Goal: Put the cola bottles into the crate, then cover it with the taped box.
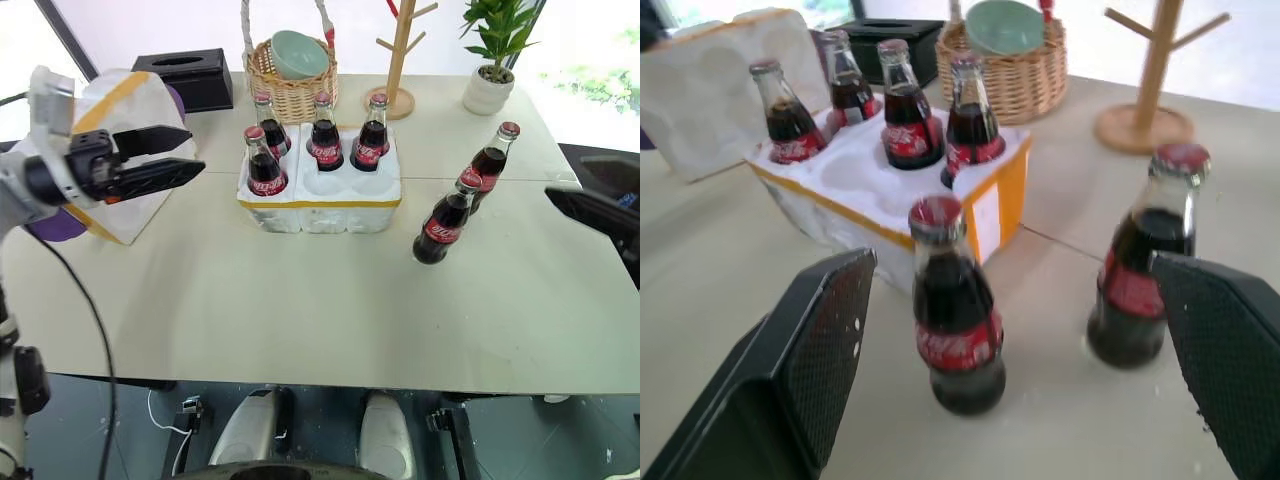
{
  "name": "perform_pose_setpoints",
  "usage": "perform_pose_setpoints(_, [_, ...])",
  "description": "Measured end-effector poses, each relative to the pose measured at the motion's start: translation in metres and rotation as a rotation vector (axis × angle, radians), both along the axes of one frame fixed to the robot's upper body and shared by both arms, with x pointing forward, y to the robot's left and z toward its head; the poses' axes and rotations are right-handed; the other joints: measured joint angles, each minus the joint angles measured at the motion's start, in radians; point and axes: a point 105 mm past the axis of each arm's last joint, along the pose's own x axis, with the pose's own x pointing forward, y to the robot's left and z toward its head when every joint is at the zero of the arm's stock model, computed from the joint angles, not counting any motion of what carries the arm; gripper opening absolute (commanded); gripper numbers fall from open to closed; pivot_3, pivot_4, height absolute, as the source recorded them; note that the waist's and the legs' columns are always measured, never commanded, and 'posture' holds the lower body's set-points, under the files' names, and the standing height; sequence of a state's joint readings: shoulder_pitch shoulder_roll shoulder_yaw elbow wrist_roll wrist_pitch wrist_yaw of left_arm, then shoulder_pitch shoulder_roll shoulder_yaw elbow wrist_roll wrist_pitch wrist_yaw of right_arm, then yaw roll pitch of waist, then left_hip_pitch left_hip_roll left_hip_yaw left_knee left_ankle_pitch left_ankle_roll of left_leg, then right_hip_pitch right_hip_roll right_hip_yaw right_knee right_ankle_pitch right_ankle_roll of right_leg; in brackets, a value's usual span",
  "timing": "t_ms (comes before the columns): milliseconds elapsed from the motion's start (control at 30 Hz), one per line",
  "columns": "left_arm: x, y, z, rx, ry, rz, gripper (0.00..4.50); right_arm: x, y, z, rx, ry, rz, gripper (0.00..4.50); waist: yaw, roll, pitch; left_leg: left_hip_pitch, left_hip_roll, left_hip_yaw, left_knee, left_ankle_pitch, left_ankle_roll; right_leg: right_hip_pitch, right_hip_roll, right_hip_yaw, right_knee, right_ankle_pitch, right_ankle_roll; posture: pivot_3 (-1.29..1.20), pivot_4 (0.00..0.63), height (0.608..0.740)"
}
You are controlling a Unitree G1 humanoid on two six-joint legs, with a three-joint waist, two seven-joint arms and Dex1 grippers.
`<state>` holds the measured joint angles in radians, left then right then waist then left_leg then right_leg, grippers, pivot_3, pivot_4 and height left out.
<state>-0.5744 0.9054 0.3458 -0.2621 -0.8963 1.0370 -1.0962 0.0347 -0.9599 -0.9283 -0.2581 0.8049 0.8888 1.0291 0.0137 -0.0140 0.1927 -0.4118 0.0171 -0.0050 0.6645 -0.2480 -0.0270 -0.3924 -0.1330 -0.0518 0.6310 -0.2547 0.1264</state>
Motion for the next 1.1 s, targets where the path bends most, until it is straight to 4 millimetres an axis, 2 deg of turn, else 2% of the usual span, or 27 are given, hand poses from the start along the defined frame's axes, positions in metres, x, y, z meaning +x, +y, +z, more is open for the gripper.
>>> perform_pose_setpoints(67, [-0.012,-0.008,-0.013,0.044,0.036,-0.058,4.44,-0.003,0.003,-0.020,0.024,0.011,-0.047,4.50,0.000,0.000,0.000,0.003,0.000,0.000,-0.001,0.000,0.000,0.002,0.000,0.000,-0.001,-0.002,-0.004,0.00,0.150,0.736])
perform_pose_setpoints(133, [-0.016,-0.018,-0.027,0.095,0.052,-0.085,4.44,-0.002,0.014,-0.037,0.027,-0.022,-0.104,4.50,-0.001,0.000,-0.001,0.003,0.000,-0.001,-0.001,0.000,0.000,0.003,0.001,0.001,-0.002,-0.002,-0.004,0.00,0.150,0.736])
perform_pose_setpoints(200, [-0.014,-0.029,-0.042,0.114,0.068,-0.104,4.44,0.004,0.031,-0.061,0.056,-0.006,-0.129,4.50,-0.002,0.001,-0.001,0.003,0.000,0.001,-0.001,0.000,0.000,0.001,0.001,0.003,-0.001,-0.002,-0.004,0.00,0.150,0.736])
perform_pose_setpoints(267, [-0.010,-0.037,-0.050,0.116,0.064,-0.103,4.44,0.011,0.044,-0.073,0.073,0.002,-0.135,4.50,-0.002,0.001,-0.001,0.002,0.000,0.002,-0.001,0.000,0.000,-0.001,0.001,0.004,-0.001,-0.002,-0.004,0.00,0.150,0.736])
perform_pose_setpoints(400, [-0.003,-0.052,-0.059,0.108,0.042,-0.102,4.44,0.028,0.059,-0.076,0.066,-0.045,-0.158,4.50,-0.002,0.001,-0.001,0.002,0.000,0.002,-0.002,0.000,0.000,-0.001,0.001,0.004,-0.001,-0.001,-0.001,0.00,0.150,0.736])
perform_pose_setpoints(567, [0.005,-0.061,-0.060,0.089,0.005,-0.078,4.44,0.050,0.059,-0.086,0.075,-0.039,-0.186,4.50,-0.001,0.001,-0.001,0.002,0.000,0.002,-0.002,0.000,0.001,-0.001,0.001,0.004,-0.001,-0.001,-0.001,0.00,0.150,0.736])
perform_pose_setpoints(800, [0.009,-0.063,-0.060,0.088,-0.014,-0.066,4.44,0.066,0.065,-0.094,0.102,-0.020,-0.159,4.50,-0.003,0.001,-0.001,0.002,0.000,0.002,-0.003,-0.001,0.001,-0.001,0.001,0.004,-0.001,-0.001,-0.001,0.00,0.150,0.736])
perform_pose_setpoints(967, [0.010,-0.064,-0.059,0.089,-0.024,-0.070,4.44,0.072,0.073,-0.111,0.111,0.030,-0.118,4.50,-0.001,0.001,-0.001,0.002,0.000,0.002,-0.003,-0.001,0.001,-0.001,0.001,0.004,-0.001,0.000,-0.001,0.00,0.150,0.736])
perform_pose_setpoints(1100, [0.012,-0.068,-0.060,0.084,-0.020,-0.077,4.44,0.088,0.076,-0.117,0.129,0.028,-0.116,4.50,-0.004,0.001,-0.001,0.002,0.000,0.002,-0.003,-0.001,0.001,-0.001,0.001,0.004,-0.001,0.000,-0.001,0.00,0.150,0.736])
